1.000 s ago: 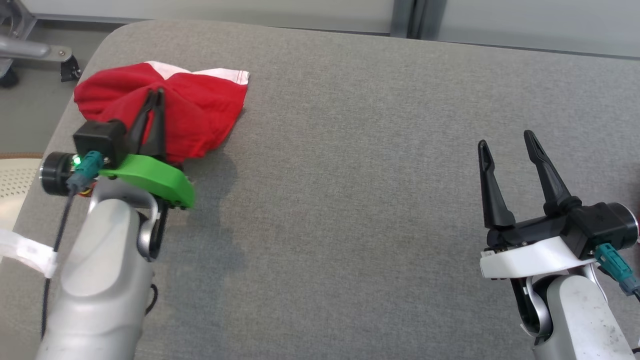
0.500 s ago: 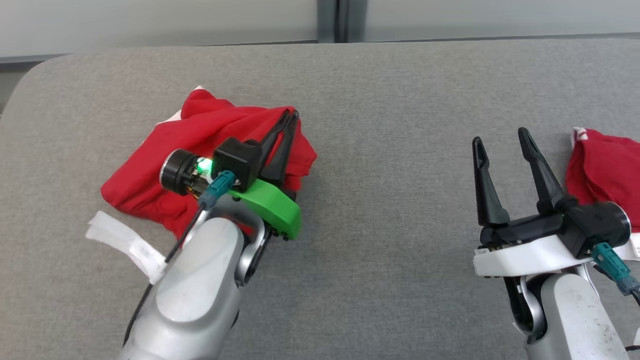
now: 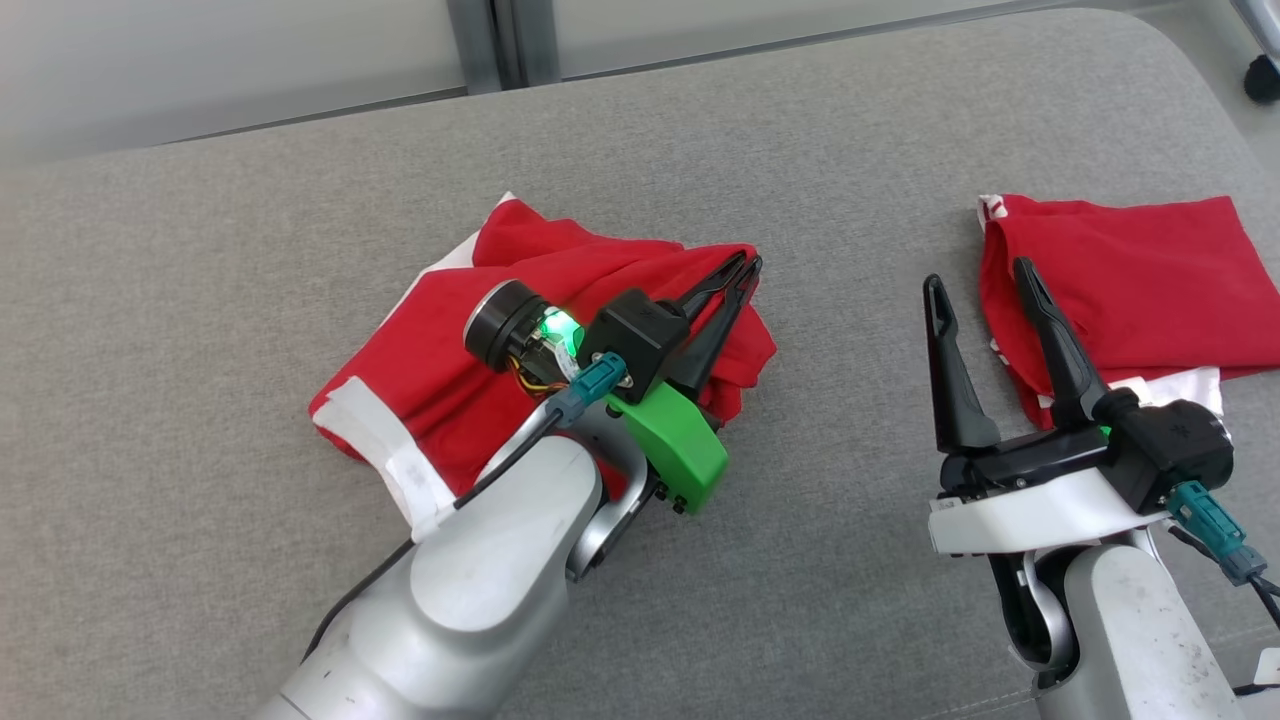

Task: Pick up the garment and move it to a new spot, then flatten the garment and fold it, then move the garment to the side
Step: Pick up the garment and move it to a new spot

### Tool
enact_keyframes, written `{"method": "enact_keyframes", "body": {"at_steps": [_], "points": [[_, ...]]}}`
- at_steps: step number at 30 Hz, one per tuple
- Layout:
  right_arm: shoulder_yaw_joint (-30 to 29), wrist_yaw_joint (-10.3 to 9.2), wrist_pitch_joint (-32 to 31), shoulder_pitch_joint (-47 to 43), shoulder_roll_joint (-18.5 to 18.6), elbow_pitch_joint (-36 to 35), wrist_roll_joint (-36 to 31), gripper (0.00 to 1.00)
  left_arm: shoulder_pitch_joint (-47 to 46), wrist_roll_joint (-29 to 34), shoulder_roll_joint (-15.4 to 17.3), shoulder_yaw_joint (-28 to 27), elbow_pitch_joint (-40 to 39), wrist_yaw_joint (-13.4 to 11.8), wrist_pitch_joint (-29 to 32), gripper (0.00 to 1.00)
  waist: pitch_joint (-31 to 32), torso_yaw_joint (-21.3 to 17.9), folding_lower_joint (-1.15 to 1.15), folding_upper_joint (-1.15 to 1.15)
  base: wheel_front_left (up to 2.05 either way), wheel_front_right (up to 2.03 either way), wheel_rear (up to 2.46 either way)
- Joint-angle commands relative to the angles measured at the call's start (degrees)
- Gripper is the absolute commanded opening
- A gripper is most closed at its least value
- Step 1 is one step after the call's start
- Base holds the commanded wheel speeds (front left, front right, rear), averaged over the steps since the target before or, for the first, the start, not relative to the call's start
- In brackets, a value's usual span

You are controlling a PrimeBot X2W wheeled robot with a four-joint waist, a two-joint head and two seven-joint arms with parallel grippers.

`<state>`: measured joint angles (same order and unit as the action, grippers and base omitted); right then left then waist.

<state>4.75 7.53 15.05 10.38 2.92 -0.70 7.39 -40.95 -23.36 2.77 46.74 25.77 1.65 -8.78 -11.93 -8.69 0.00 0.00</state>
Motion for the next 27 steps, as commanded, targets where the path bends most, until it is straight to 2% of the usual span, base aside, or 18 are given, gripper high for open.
{"method": "enact_keyframes", "body": {"at_steps": [1, 5, 9, 12, 19, 27], "points": [[0.16, -0.09, 0.16, 0.11, -0.02, 0.05, 0.43, 1.0, -1.23, -1.11, 0.29, 0.78, 0.82, -1.11, -0.78, 1.0, -0.24, -1.48, 0.0, 0.0, 0.0, 0.0, 0.0], [-0.61, -0.09, 0.16, -0.61, -0.03, -0.2, 0.62, 1.0, -1.26, -3.04, 0.3, 2.77, 3.2, -2.73, -2.53, 1.0, -0.05, -0.37, 0.0, 0.0, 0.0, 0.0, 0.0], [-1.1, -0.09, 0.16, -1.19, -0.02, -0.16, -0.11, 1.0, -1.67, -3.89, 0.27, 4.24, 5.02, -2.4, -3.79, 1.0, 0.54, 2.17, 0.0, 0.0, 0.0, 0.0, 0.0], [-0.85, -0.09, 0.16, -1.1, -0.01, -0.18, -0.59, 1.0, -1.57, -4.31, 0.26, 3.58, 5.51, -3.45, -4.99, 1.0, 1.19, 4.18, 0.0, 0.0, 0.0, 0.0, 0.0], [0.96, -0.09, 0.17, -1.78, 0.69, 0.83, -3.08, 1.0, 1.93, -2.96, 2.67, -0.46, 4.28, -6.82, -6.47, 1.0, 2.82, 9.9, 0.0, 0.0, 0.0, 0.0, 0.0], [2.36, -0.09, 0.17, -3.3, 1.86, 1.82, -2.82, 1.0, 13.15, -1.11, 8.69, -10.08, -6.05, -8.19, -6.39, 1.0, 4.63, 14.1, 0.0, 0.0, 0.0, 0.0, 0.0]]}}
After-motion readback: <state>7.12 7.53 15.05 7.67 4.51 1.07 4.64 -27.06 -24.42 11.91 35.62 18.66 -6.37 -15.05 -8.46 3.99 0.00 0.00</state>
